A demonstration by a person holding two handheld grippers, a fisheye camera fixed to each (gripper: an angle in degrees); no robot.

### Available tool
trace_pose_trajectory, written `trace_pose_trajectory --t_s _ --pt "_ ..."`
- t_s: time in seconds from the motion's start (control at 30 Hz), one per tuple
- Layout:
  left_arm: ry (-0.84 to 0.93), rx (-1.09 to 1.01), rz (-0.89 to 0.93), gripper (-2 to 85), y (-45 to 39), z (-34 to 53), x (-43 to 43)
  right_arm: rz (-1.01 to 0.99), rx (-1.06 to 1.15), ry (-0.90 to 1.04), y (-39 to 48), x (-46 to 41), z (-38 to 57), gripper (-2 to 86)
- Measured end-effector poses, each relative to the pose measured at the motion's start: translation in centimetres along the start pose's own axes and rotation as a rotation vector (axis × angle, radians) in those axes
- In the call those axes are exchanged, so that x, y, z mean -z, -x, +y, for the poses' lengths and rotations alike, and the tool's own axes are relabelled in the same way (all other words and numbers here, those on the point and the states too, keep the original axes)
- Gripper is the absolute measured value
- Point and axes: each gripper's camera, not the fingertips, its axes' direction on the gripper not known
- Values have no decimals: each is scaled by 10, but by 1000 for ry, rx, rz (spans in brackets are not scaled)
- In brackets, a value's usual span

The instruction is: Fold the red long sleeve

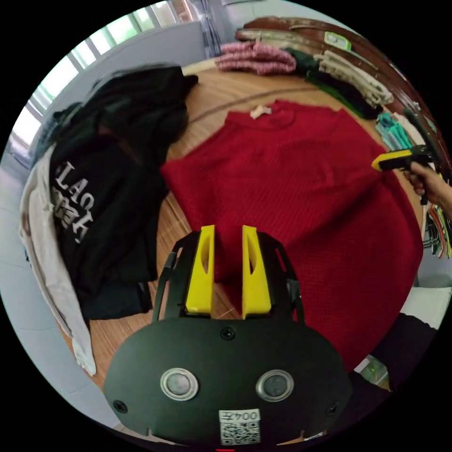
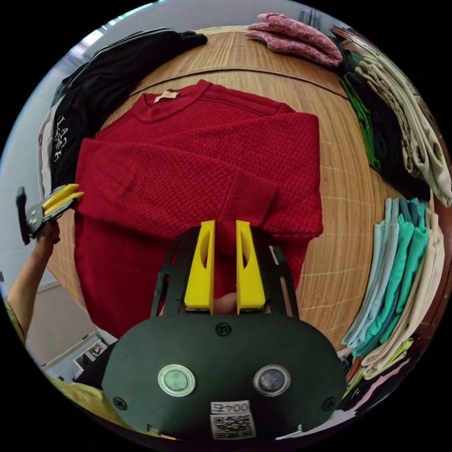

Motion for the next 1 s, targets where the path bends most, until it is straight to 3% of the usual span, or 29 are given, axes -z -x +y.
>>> trace_pose_trajectory --t_s 0.07,0.17,0.33,0.53,0.77,0.87,1.0 --pt "-102 16 8 96 5 17 -3 -45 -19 5 -6 -9 -3 79" --pt "-32 64 54 101 16 1 6 -89 -33 60 -16 -9 -13 84" --pt "-174 47 46 111 22 -23 40 -95 -44 -31 -27 1 -29 99" --pt "64 124 -6 121 43 -78 -38 -25 -14 108 -25 -57 -62 113" --pt "20 269 198 109 75 -58 -51 -85 2 105 -41 -79 -61 111" --pt "-125 311 217 98 85 -23 -14 -167 -49 14 -55 -70 -43 93" --pt "-123 325 203 100 73 44 -4 -320 -63 -44 -53 -71 -17 91"
